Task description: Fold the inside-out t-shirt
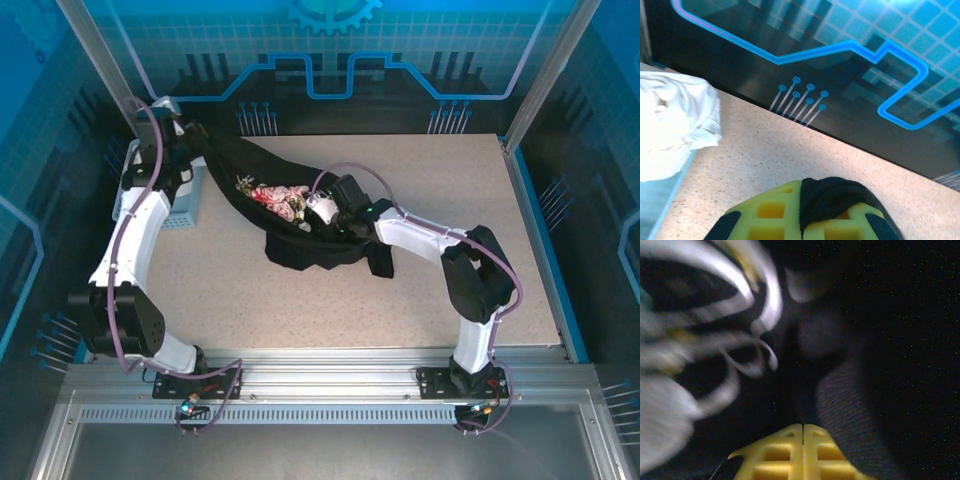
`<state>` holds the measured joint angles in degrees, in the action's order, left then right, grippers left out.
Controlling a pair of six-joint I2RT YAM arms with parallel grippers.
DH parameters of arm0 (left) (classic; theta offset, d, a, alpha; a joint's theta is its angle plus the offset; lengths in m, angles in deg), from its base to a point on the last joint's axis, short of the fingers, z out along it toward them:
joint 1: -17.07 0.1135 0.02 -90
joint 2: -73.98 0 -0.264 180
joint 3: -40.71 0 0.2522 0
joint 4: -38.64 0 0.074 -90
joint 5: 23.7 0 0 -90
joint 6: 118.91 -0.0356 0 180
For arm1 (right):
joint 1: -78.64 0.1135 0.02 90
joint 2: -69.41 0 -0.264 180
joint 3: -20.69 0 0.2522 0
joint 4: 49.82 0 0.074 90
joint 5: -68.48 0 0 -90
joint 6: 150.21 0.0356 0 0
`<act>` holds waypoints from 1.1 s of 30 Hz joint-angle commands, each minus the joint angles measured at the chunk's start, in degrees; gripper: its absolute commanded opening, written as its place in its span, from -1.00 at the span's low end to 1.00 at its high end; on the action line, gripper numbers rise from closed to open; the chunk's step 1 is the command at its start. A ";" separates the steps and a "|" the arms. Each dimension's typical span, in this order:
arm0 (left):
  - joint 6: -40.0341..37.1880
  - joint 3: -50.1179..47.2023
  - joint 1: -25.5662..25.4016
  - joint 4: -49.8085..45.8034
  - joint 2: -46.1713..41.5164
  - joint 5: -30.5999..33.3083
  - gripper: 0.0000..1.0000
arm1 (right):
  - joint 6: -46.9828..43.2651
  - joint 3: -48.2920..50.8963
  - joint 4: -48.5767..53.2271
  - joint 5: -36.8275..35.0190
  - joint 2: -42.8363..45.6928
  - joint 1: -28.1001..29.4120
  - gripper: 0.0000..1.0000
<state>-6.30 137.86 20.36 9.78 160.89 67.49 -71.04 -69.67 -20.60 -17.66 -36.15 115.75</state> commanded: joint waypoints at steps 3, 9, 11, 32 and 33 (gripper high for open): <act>-0.51 -0.44 -2.68 1.82 5.55 0.30 -1.00 | -0.61 -1.81 -6.12 10.38 6.94 -0.03 -1.00; 0.76 -1.58 0.39 2.29 7.04 2.15 -1.00 | 2.83 2.18 -10.49 16.58 13.90 -4.45 -1.00; 1.61 -2.85 1.47 2.93 7.07 2.21 -1.00 | 3.44 2.83 -11.39 17.95 15.25 -5.57 -1.00; -2.01 -32.97 -12.21 29.19 -12.02 -23.40 0.55 | 1.26 -0.85 -1.31 5.86 7.91 -4.80 -1.00; -4.11 -33.29 -13.53 29.68 -12.35 -26.03 0.58 | 1.25 -0.68 -1.31 5.94 7.96 -4.78 -1.00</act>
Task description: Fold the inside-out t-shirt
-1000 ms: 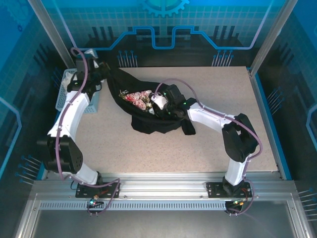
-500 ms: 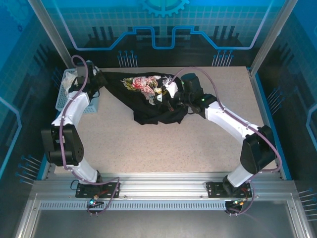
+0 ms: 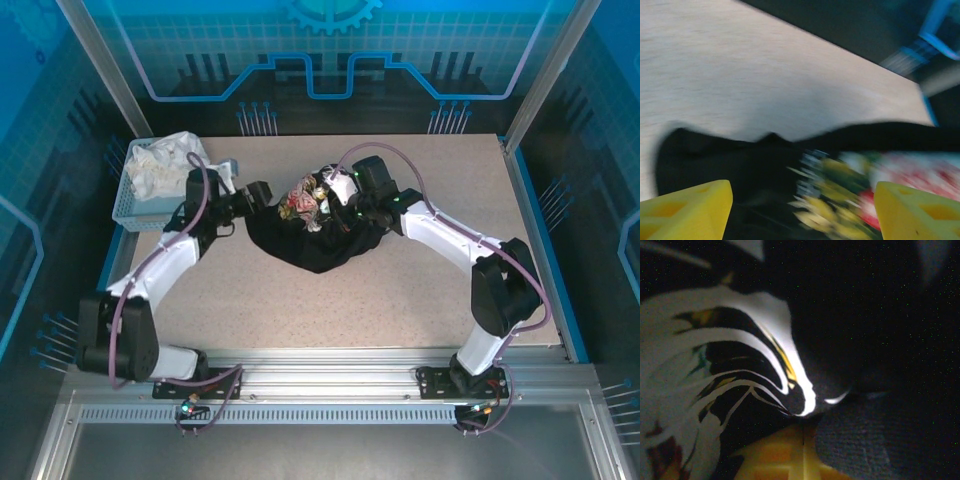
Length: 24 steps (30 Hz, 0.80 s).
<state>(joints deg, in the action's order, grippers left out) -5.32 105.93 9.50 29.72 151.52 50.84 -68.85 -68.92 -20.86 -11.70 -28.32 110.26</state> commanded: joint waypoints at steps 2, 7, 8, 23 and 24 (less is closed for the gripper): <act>-8.67 -1.46 -4.44 9.95 -2.35 -12.99 0.65 | -0.94 -1.07 -1.36 0.06 0.07 0.60 -1.00; -12.10 1.44 -6.09 9.09 1.74 -17.52 0.71 | -0.58 -0.63 -1.66 0.70 0.21 0.69 -1.00; -12.45 2.39 -6.22 8.81 2.73 -17.62 0.72 | -0.53 -0.48 -1.74 0.81 0.26 0.72 -1.00; -11.42 11.33 -6.59 8.77 14.54 -22.76 -0.60 | -0.24 1.50 -2.63 0.11 2.14 0.66 -1.00; -11.29 11.46 -6.59 8.79 14.76 -22.69 -0.77 | -0.23 1.50 -2.72 0.05 2.39 0.66 -1.00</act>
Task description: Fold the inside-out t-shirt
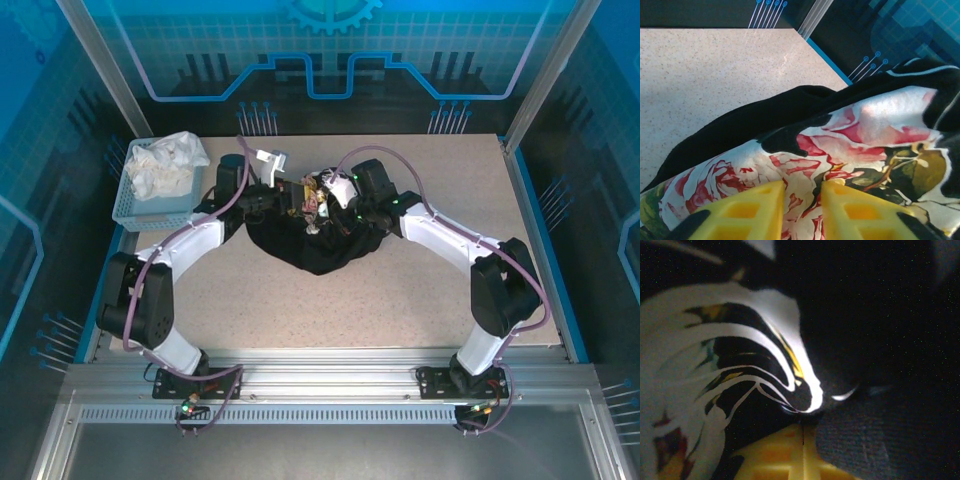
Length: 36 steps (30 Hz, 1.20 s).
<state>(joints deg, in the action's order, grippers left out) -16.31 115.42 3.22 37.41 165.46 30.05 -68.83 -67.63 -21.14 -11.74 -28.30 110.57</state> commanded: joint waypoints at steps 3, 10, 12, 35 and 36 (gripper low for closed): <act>-0.28 2.08 -0.30 0.64 0.71 0.14 -1.00 | -0.32 0.59 -2.44 -0.35 3.17 0.32 -1.00; -7.35 0.51 0.05 -1.17 -3.66 5.51 -1.00 | -2.42 2.75 -1.78 1.05 5.60 -0.82 -1.00; -13.08 0.83 0.04 -3.48 -4.72 3.95 -0.31 | -3.20 2.76 -1.26 2.28 5.87 -1.17 -1.00; -34.57 25.62 0.21 -32.83 10.89 -12.25 -0.54 | -4.52 0.91 0.04 1.76 5.16 -1.86 -1.00; -33.85 26.15 0.43 -32.94 10.92 -11.79 -0.82 | -4.33 1.04 0.02 1.37 5.40 -2.04 -1.00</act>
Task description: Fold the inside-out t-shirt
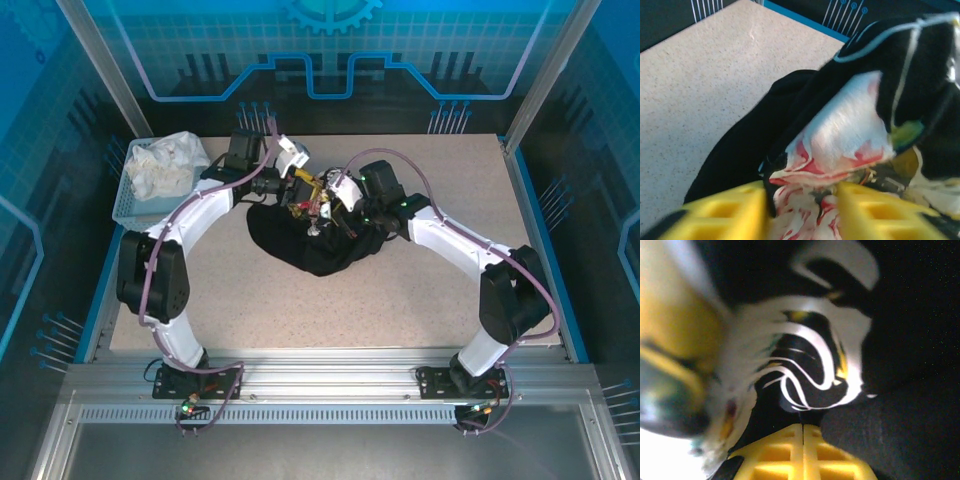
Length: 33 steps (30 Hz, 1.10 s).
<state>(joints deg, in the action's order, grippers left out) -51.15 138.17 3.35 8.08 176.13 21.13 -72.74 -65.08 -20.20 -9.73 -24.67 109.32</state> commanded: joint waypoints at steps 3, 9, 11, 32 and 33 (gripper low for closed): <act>7.66 2.02 2.39 1.19 -0.67 -0.14 -1.00 | 0.29 -0.49 -0.73 -1.97 3.46 -1.21 -1.00; 23.69 -9.12 8.83 17.16 -7.84 11.64 -1.00 | 3.75 4.63 -2.79 -1.65 12.68 -2.23 -1.00; 26.53 -12.20 10.10 20.38 -9.82 17.23 -1.00 | 5.25 4.54 -3.54 -0.36 13.82 -1.96 -1.00; 48.17 -23.43 17.34 16.71 -11.95 31.63 -0.44 | 23.25 20.29 -18.51 -2.52 26.76 -7.74 -1.00; 49.27 -24.55 17.11 16.95 -12.87 30.98 -0.28 | 23.87 22.15 -19.04 -2.31 26.91 -7.65 -1.00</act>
<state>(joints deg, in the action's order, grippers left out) -7.46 115.48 21.06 23.92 166.36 56.87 -52.90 -47.66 -35.79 -12.33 3.26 101.82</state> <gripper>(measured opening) 0.318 0.058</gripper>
